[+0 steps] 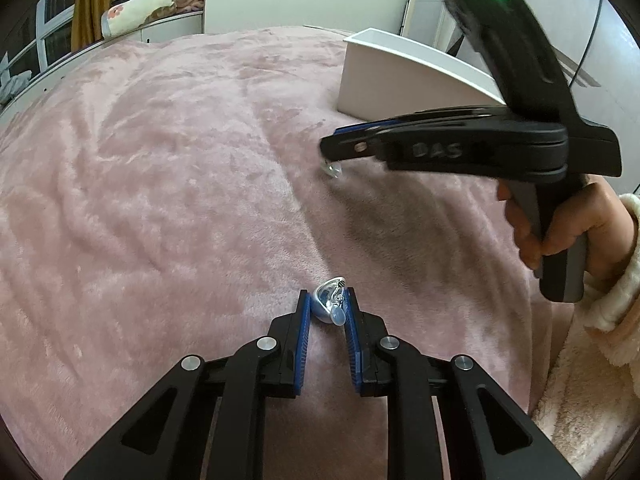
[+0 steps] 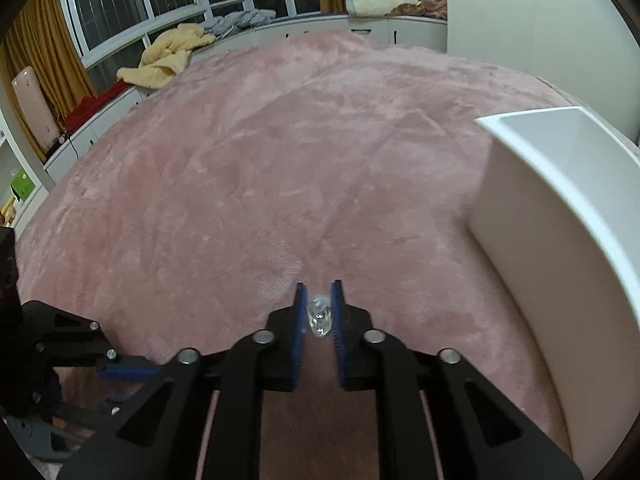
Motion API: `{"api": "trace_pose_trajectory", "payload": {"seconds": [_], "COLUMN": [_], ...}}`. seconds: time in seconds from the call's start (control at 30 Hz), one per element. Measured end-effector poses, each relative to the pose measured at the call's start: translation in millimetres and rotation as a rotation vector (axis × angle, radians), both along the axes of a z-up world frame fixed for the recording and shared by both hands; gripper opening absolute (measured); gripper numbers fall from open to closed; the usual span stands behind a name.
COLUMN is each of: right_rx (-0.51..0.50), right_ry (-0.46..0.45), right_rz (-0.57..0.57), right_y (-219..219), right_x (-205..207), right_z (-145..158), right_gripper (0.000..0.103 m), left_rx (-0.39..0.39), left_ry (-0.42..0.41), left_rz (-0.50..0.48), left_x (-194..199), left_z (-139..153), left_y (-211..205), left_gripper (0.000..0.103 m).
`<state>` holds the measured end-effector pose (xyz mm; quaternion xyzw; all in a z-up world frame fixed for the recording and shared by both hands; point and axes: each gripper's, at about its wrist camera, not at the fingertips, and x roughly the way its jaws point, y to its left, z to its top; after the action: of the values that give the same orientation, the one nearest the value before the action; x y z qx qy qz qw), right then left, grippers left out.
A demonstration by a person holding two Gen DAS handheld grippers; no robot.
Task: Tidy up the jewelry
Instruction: 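Grasp a silver earring with the left tool while the right tool grasps another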
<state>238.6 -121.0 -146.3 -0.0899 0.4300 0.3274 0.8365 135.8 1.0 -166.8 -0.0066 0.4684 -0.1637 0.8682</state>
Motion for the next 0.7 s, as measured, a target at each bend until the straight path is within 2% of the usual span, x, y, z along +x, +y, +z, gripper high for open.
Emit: {"api": "trace_pose_trajectory", "payload": {"seconds": [0.33,0.43,0.5,0.53,0.7], "right_rx": [0.043,0.033,0.010,0.006,-0.024], "right_ry": [-0.015,-0.001,0.000,0.003,0.025], "right_rz": [-0.022,-0.011,-0.004,-0.002,0.001], "right_y": [-24.0,-19.8,-13.5,-11.0,-0.3], "right_x": [-7.9,-7.2,-5.3,-4.4,1.9], "right_z": [22.1,17.6,12.1,10.0,-4.3], "right_gripper": [0.012,0.016,0.024,0.033,0.035], "left_rx": [0.017,0.012,0.014,0.018,0.023], "left_ry": [-0.023,-0.021,-0.027,-0.031,-0.020], "left_rz": [0.037,0.053,0.055,0.054,0.058], "left_x": [-8.4,-10.9,-13.5,-14.8,-16.5], "left_z": [17.3,19.4,21.2,21.6,18.1], "left_y": [2.4,4.7,5.0,5.0,6.3], "left_gripper": [0.021,0.021,0.021,0.021,0.021]}}
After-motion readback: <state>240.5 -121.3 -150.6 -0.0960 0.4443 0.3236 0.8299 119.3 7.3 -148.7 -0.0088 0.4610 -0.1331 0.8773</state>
